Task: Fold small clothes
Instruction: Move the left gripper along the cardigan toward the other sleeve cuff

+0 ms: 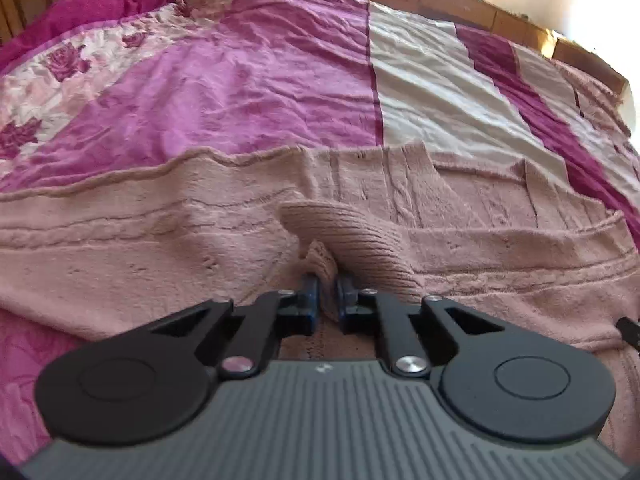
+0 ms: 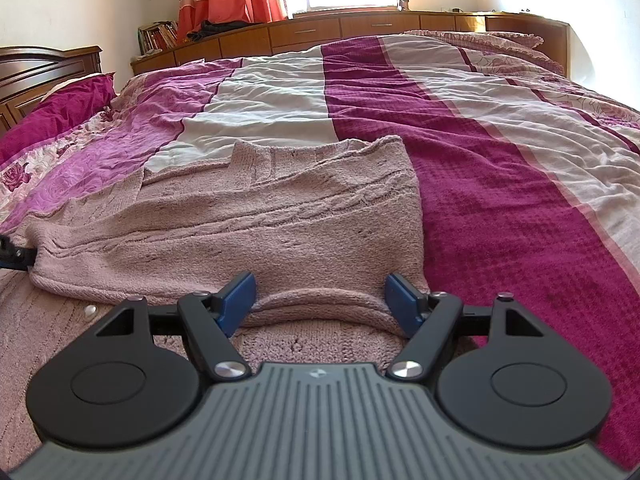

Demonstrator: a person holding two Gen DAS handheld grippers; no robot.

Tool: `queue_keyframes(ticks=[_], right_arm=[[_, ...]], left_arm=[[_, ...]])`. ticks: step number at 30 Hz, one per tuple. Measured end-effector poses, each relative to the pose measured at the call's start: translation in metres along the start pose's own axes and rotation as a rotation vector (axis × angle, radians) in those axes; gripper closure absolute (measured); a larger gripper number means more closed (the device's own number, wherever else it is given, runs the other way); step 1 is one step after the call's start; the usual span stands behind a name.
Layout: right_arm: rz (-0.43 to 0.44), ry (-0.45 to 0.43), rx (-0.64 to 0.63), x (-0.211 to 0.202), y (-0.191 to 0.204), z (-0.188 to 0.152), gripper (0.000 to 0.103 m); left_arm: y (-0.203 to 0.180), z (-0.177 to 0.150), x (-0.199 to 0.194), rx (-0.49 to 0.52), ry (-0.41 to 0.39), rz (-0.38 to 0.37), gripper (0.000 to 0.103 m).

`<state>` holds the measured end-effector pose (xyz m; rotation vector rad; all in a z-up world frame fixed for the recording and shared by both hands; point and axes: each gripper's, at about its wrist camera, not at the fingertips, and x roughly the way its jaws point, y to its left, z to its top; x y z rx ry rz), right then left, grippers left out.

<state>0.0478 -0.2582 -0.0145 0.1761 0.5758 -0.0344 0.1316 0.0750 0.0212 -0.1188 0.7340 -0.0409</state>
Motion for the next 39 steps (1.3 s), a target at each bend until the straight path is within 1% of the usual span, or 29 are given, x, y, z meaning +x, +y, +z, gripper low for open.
queue_keyframes(ticks=[4,6,8,10,12,13,16,18,20,23,25,27,29,32,34,39], right_arm=[[0.000,0.000,0.000,0.000,0.000,0.000,0.025],[0.000,0.000,-0.001,0.000,0.000,0.000,0.025],[0.000,0.000,-0.001,0.000,0.000,0.000,0.025],[0.000,0.002,-0.002,0.000,0.000,0.000,0.025],[-0.002,0.007,-0.006,0.000,0.000,0.002,0.024],[-0.004,0.012,-0.010,-0.001,0.000,0.004,0.024],[-0.002,0.023,-0.006,-0.004,0.002,0.016,0.023],[0.016,0.009,0.005,-0.007,0.003,0.024,0.022],[0.023,-0.017,0.001,-0.009,0.004,0.034,0.022],[0.014,-0.025,-0.035,-0.002,0.008,0.045,0.021],[0.009,0.007,-0.039,0.010,0.008,0.048,0.021],[-0.013,0.074,-0.023,0.027,0.004,0.044,0.021],[-0.012,0.065,-0.030,0.032,0.003,0.039,0.019],[-0.014,0.069,-0.033,0.030,0.005,0.041,0.018],[-0.009,0.073,-0.007,0.025,0.005,0.044,0.018],[0.021,0.047,0.041,-0.001,0.009,0.051,0.018]], left_arm=[[0.005,-0.002,-0.021,-0.013,-0.039,0.039,0.092],[0.007,-0.004,-0.027,-0.011,-0.025,0.036,0.092],[0.007,-0.007,-0.026,-0.001,0.010,0.043,0.089],[0.005,-0.011,-0.021,0.008,0.038,0.065,0.082],[0.006,-0.013,-0.020,0.009,0.039,0.109,0.062],[0.005,-0.012,-0.020,0.013,0.038,0.134,0.059],[0.008,-0.011,-0.021,0.026,0.042,0.136,0.055],[0.011,-0.010,-0.023,0.023,0.042,0.145,0.046],[0.014,-0.009,-0.024,0.012,0.038,0.165,0.042],[0.021,-0.007,-0.028,-0.018,0.037,0.178,0.042],[0.027,-0.005,-0.033,-0.037,0.036,0.180,0.042],[0.031,-0.003,-0.037,-0.048,0.037,0.191,0.042],[0.038,-0.001,-0.043,-0.053,0.037,0.207,0.042],[0.051,0.004,-0.053,-0.057,0.031,0.238,0.042],[0.063,0.008,-0.061,-0.059,0.025,0.267,0.042],[0.099,0.013,-0.079,-0.087,0.006,0.340,0.042]])
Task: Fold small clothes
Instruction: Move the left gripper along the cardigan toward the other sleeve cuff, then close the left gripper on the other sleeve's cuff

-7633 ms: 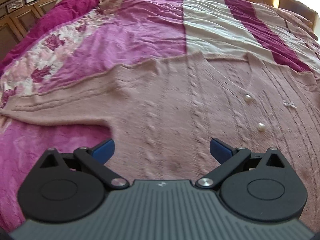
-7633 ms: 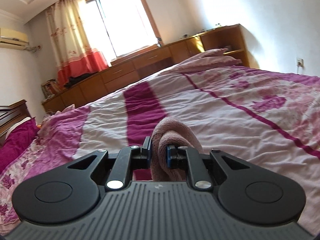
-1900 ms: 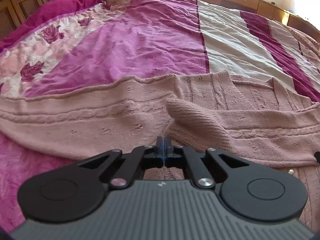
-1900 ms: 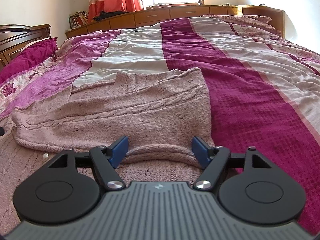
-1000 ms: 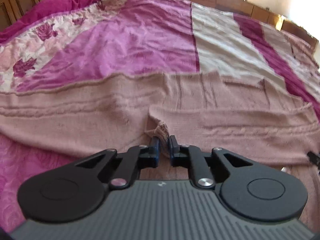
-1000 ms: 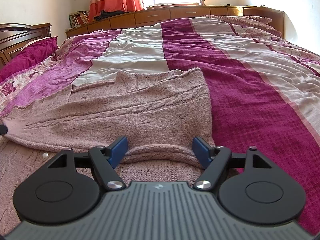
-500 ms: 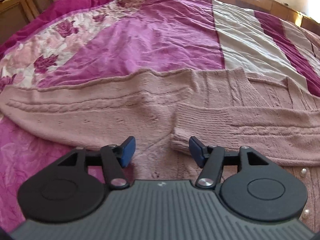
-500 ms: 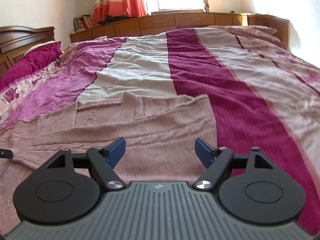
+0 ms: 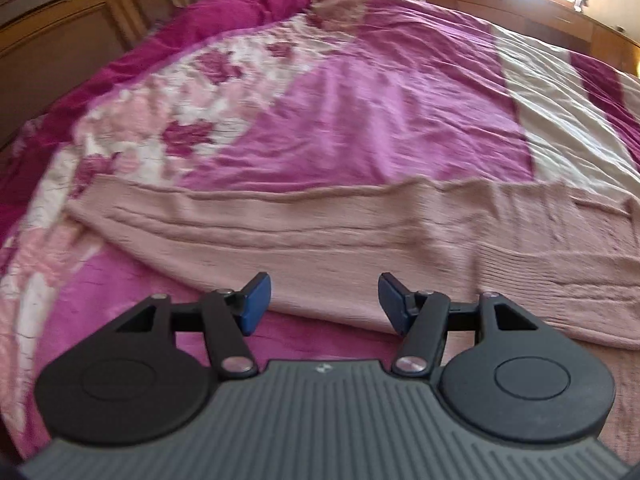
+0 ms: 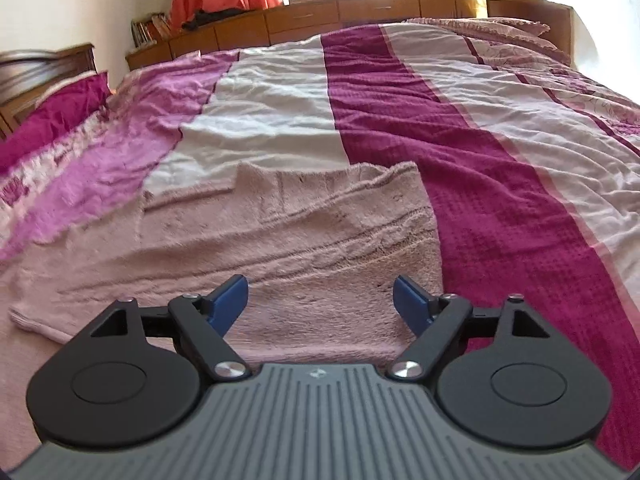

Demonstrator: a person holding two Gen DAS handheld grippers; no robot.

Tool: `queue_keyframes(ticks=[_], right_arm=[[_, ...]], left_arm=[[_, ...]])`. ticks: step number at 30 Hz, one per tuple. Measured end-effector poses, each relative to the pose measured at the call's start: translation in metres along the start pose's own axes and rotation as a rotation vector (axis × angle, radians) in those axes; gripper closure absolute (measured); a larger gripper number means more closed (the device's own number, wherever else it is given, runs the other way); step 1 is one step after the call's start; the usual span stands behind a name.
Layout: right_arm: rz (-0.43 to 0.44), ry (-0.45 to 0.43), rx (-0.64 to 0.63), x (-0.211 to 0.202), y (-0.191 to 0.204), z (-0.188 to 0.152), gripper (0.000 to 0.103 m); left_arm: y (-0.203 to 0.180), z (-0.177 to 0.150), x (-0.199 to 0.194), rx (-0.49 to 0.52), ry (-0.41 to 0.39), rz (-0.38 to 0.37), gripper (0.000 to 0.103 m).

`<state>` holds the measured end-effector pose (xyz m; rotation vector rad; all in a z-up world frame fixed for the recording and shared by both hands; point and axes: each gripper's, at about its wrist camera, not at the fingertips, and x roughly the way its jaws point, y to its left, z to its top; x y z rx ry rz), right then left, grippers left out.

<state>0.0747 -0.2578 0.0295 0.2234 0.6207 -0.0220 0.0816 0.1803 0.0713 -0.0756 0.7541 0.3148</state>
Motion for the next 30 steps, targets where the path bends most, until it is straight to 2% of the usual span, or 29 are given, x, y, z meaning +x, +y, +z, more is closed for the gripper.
queue_keyframes(ticks=[4,10,13,18,24,30], right_arm=[[0.041,-0.013,0.012,-0.028,0.011,-0.001,0.018],[0.085,0.001,0.028,-0.059,0.027,-0.015,0.018],[0.077,0.017,0.014,-0.067,0.032,-0.025,0.018],[0.051,0.048,-0.018,-0.067,0.037,-0.042,0.018],[0.017,0.104,-0.037,-0.054,0.040,-0.059,0.018],[-0.019,0.109,-0.034,-0.044,0.044,-0.069,0.016]], left_arm=[[0.031,0.002,0.003,-0.057,0.007,0.031,0.042],[0.075,-0.001,0.025,-0.219,0.045,0.004,0.042],[0.092,-0.003,0.040,-0.290,0.061,-0.002,0.042],[0.109,-0.008,0.057,-0.383,0.065,-0.033,0.042],[0.124,-0.006,0.075,-0.463,0.030,-0.072,0.042],[0.138,-0.005,0.094,-0.531,-0.003,-0.112,0.041]])
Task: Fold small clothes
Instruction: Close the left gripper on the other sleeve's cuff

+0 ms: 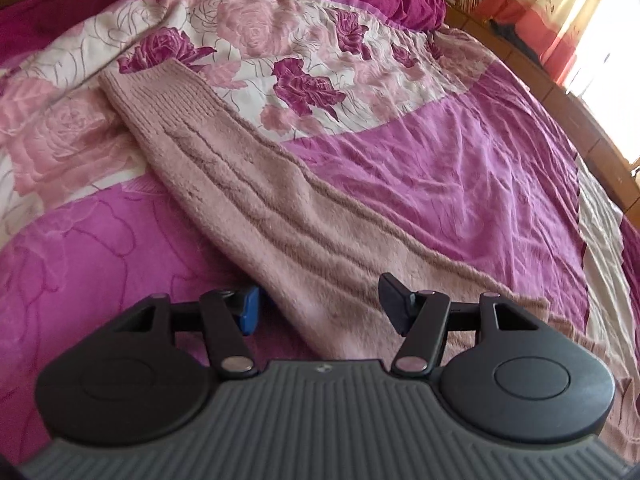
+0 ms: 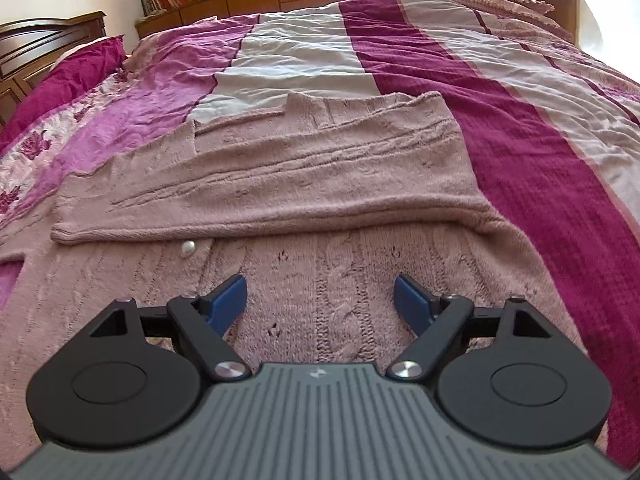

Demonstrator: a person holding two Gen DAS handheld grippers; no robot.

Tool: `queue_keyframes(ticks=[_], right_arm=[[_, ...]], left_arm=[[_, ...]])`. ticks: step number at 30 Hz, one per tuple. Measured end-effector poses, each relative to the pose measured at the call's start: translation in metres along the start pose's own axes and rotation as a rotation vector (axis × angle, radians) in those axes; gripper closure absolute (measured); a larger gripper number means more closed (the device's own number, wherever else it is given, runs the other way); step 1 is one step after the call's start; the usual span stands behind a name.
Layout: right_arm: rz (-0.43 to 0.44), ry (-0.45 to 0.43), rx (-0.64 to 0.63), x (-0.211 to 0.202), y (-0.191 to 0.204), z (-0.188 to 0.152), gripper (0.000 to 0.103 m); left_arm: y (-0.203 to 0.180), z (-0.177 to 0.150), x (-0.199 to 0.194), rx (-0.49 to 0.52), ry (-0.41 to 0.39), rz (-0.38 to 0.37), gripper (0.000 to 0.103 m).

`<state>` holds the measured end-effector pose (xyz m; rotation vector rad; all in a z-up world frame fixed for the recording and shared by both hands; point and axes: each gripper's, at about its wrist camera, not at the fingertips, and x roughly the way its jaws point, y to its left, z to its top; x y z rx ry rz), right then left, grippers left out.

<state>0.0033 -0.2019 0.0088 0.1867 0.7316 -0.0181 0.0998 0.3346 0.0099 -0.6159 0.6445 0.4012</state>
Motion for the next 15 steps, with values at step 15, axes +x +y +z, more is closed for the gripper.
queue_keyframes(ticks=[15], right_arm=[[0.004,-0.007,0.020,-0.001,-0.002,-0.001,0.013]], left_arm=[[-0.002,0.004,0.014,0.033,-0.059,-0.039,0.037]])
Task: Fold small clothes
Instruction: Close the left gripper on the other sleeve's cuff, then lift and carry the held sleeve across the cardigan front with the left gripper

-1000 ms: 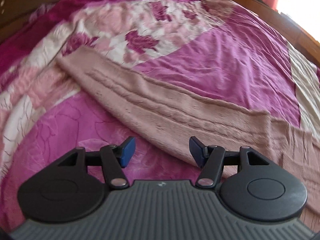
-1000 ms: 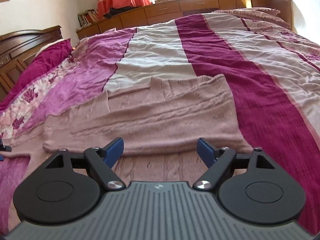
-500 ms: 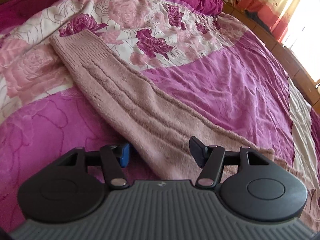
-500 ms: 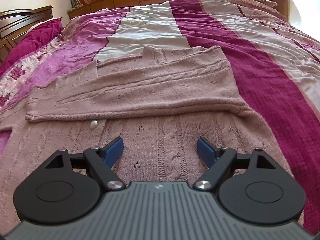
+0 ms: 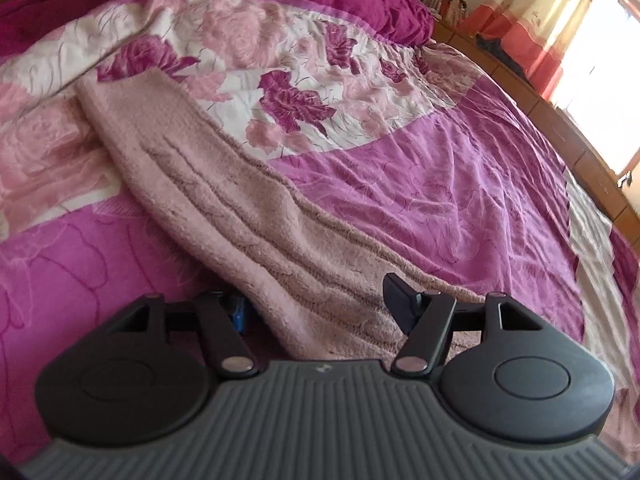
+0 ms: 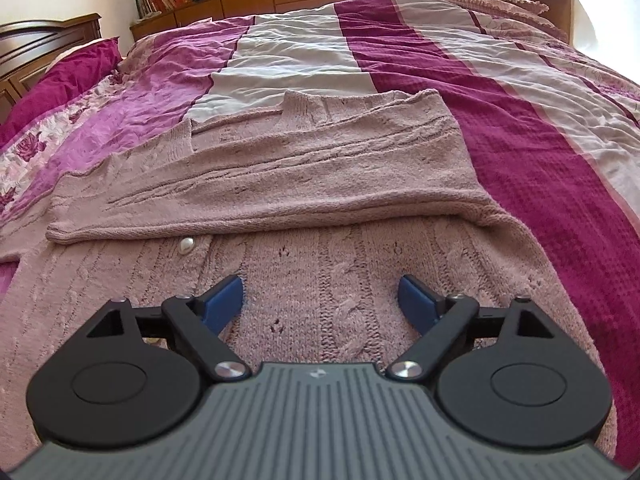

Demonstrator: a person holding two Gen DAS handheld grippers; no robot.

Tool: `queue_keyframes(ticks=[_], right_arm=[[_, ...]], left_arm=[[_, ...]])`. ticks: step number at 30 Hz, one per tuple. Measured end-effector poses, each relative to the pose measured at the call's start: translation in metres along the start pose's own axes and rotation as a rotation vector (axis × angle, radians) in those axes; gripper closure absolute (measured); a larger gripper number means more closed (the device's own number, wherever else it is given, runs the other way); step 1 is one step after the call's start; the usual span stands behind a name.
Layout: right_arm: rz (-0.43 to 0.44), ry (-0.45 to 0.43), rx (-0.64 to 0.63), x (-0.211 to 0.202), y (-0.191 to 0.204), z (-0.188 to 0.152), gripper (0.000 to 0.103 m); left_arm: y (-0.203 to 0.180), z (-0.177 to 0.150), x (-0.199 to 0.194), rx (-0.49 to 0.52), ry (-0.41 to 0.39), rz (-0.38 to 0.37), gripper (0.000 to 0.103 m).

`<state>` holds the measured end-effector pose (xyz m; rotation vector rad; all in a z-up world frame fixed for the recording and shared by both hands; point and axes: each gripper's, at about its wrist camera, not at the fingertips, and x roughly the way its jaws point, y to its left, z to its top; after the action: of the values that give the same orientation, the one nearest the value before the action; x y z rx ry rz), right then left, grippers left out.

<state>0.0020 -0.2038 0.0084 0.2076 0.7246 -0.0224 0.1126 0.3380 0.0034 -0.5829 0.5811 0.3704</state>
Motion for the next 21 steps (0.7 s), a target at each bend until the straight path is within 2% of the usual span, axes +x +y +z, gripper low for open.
queue_keyframes(ticks=[2,4,6,9,12,21], right_arm=[[0.009,-0.002,0.018,-0.002,-0.002,0.001,0.013],[0.017,-0.005,0.035,-0.004,-0.004,0.001,0.013],[0.022,-0.008,0.045,-0.007,-0.005,0.002,0.013],[0.023,-0.015,0.042,-0.010,-0.005,0.001,0.013],[0.027,-0.020,0.044,-0.012,-0.005,0.001,0.013],[0.048,-0.047,0.060,-0.023,-0.008,0.005,0.013]], left_arm=[[-0.007,-0.002,-0.001,0.051,-0.015,0.017,0.038],[-0.010,-0.005,-0.002,0.078,-0.034,0.025,0.046],[-0.010,-0.006,-0.005,0.079,-0.049,0.031,0.070],[-0.007,-0.004,-0.011,0.060,-0.076,0.036,0.089],[-0.006,-0.001,-0.023,0.055,-0.108,0.009,0.093],[-0.042,0.005,-0.069,0.162,-0.222,-0.100,0.095]])
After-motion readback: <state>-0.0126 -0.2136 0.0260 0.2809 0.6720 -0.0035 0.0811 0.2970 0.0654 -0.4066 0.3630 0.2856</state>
